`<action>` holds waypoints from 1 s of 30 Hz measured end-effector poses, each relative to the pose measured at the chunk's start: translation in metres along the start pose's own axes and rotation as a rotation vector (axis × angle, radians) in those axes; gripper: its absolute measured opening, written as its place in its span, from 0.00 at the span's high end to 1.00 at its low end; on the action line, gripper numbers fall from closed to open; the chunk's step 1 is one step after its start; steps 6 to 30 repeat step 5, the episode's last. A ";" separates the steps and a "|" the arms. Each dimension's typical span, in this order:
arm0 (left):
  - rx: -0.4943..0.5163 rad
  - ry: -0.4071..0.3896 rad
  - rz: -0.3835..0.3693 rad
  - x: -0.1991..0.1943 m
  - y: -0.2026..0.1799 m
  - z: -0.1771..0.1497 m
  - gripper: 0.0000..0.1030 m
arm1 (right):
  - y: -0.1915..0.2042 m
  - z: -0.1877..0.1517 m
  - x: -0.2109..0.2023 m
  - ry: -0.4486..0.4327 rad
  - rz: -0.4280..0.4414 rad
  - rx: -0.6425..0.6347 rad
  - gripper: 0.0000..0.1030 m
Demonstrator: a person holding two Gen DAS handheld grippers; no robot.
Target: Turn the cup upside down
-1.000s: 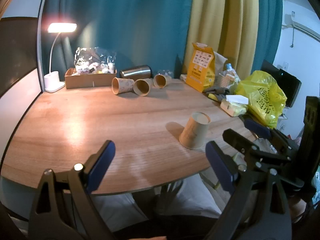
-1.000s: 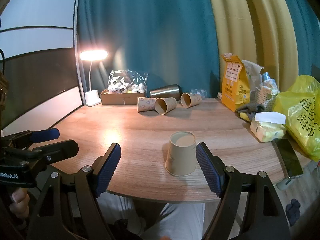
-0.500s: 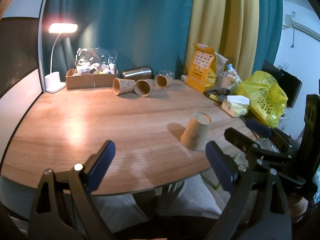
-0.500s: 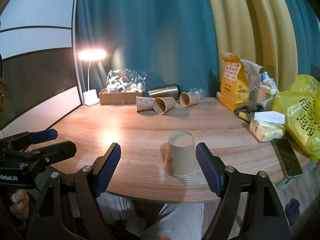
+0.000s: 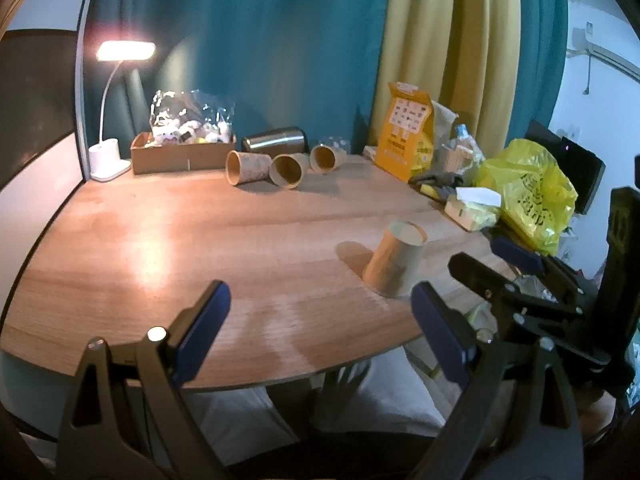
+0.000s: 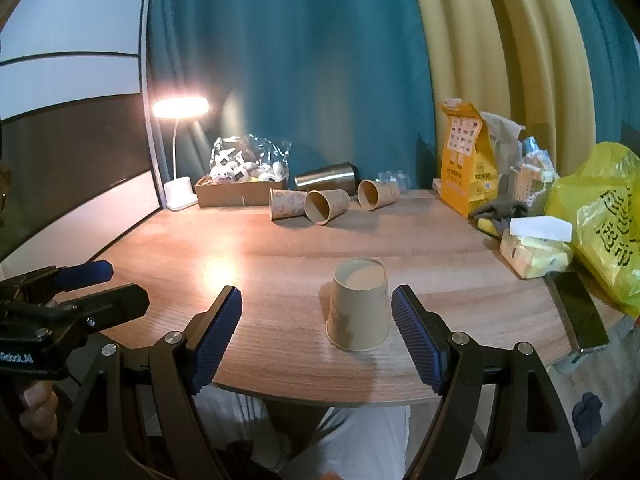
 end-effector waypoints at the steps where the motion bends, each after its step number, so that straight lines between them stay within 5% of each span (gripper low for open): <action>1: -0.001 0.003 -0.001 0.002 0.001 -0.001 0.10 | -0.001 -0.001 0.003 0.005 0.000 0.003 0.22; 30: -0.003 0.013 0.000 0.010 0.002 -0.002 0.10 | -0.003 -0.003 0.012 0.023 0.002 0.007 0.22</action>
Point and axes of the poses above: each gripper's, at about its wrist camera, not at the fingertips, and x roughly the way its jaws point, y to its left, z to its top, the point moved 3 cm from there along x, roughly the way its jaws point, and after that the axes turned 9 degrees about x, right-handed, at the moved point
